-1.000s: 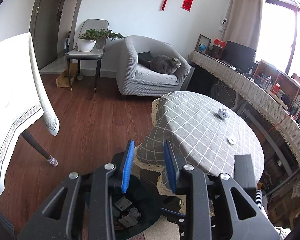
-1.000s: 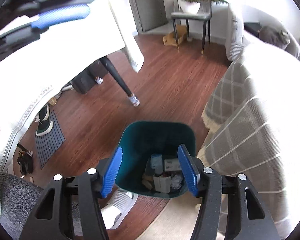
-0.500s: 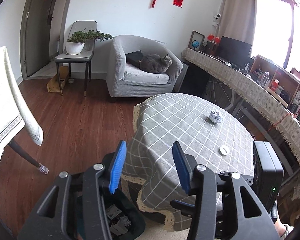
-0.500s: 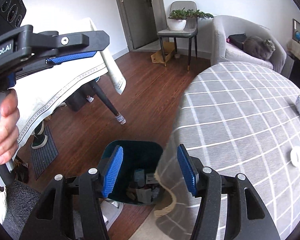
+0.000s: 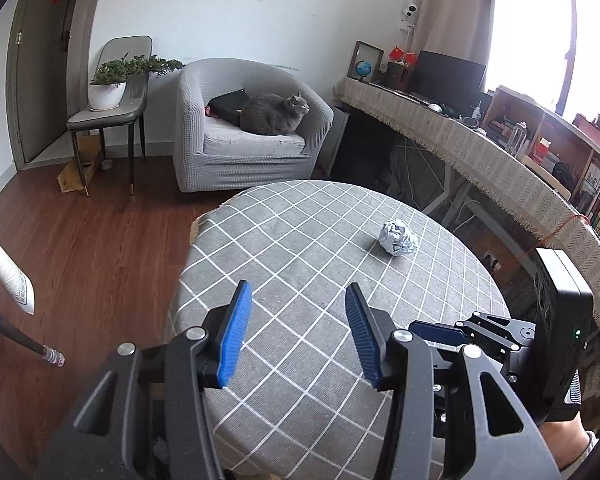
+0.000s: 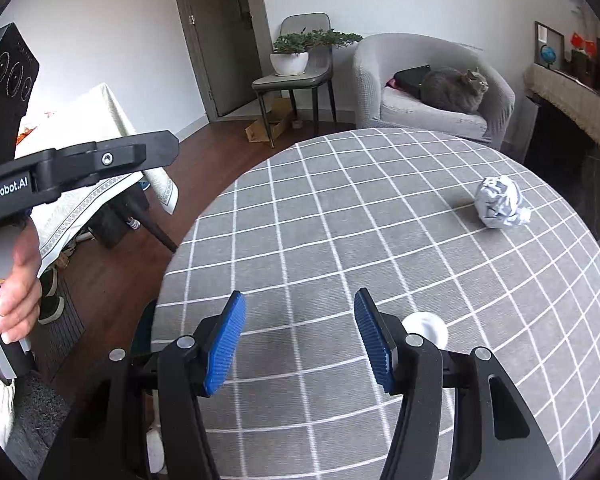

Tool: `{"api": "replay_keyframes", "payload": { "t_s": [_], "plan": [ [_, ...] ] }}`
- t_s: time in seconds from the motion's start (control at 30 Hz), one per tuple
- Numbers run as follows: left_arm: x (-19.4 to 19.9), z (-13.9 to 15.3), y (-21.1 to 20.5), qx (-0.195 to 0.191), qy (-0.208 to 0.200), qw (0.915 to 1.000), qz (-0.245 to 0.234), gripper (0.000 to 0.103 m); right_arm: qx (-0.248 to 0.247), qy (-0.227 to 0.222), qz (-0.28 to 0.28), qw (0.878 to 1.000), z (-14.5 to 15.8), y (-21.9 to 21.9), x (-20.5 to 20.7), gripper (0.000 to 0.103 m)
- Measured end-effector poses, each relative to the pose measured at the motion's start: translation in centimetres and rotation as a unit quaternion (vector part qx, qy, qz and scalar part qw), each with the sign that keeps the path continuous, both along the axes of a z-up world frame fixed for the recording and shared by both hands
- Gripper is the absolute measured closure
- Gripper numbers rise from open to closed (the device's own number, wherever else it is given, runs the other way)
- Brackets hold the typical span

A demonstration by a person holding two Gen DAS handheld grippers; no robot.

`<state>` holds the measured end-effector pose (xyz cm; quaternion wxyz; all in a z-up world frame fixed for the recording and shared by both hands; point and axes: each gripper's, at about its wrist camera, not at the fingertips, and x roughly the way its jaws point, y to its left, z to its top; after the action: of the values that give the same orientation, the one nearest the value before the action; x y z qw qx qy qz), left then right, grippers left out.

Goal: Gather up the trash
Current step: 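Grasp the crumpled paper with the left tool while the right grasps the white bottle cap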

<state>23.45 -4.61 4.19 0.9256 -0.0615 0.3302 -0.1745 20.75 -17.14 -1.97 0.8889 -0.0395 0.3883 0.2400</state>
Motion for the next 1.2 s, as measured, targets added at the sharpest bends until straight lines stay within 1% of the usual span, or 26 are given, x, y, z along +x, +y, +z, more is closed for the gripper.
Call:
{"api": "replay_keyframes", "payload": {
  "t_s": [0.13,0.2,0.27,0.3,0.37,0.5,0.57,0.6,0.63,0.73,0.83,1.03,1.2],
  "plan": [
    [1.6,-0.3,-2.4,-0.005,0.006,0.9999,-0.009,0.052,-0.027,0.002,-0.012,1.0,-0.6,-2.2,0.8,0.046],
    [2.1,-0.5,-3.5,0.0,0.006,0.9999,-0.015,0.052,-0.045,0.001,-0.015,0.999,-1.0,-2.9,1.4,0.046],
    [2.6,-0.6,-4.5,0.005,0.007,0.9998,-0.019,0.052,-0.046,0.006,-0.014,0.999,-1.3,-3.8,2.0,0.046],
    [2.9,-0.7,-4.9,0.007,0.008,0.9997,-0.021,0.051,-0.049,0.006,-0.013,0.999,-1.4,-4.0,2.2,0.05],
    [3.5,-0.9,-5.5,0.005,0.01,0.9997,-0.023,0.051,-0.052,0.012,-0.01,0.999,-1.6,-4.5,2.5,0.051],
    [4.7,-1.2,-6.5,-0.006,0.019,0.9995,-0.025,0.051,-0.061,0.031,-0.003,0.998,-2.3,-5.3,2.7,0.058],
    [5.1,-1.2,-7.1,-0.008,0.022,0.9994,-0.027,0.051,-0.057,0.028,0.003,0.998,-2.1,-5.6,2.6,0.062],
    [5.3,-1.1,-7.4,-0.007,0.022,0.9993,-0.029,0.05,-0.058,0.03,0.002,0.998,-1.9,-5.8,2.6,0.069],
    [5.4,-1.1,-7.7,-0.005,0.02,0.9993,-0.03,0.049,-0.058,0.029,0.0,0.998,-1.8,-5.9,2.7,0.072],
    [5.9,-1.0,-8.5,-0.007,0.02,0.9994,-0.029,0.046,-0.056,0.029,0.003,0.998,-1.7,-6.2,2.9,0.072],
    [6.4,-1.0,-9.4,-0.005,0.019,0.9994,-0.029,0.046,-0.054,0.023,0.004,0.998,-1.1,-6.7,3.1,0.072],
    [7.8,-1.2,-11.5,-0.007,0.023,0.9993,-0.028,0.042,-0.045,0.02,-0.013,0.999,0.0,-9.5,4.1,0.072],
    [8.6,-1.3,-13.3,0.002,0.02,0.9993,-0.031,0.039,-0.038,0.019,-0.022,0.999,0.3,-11.3,4.8,0.072]
  ]
}}
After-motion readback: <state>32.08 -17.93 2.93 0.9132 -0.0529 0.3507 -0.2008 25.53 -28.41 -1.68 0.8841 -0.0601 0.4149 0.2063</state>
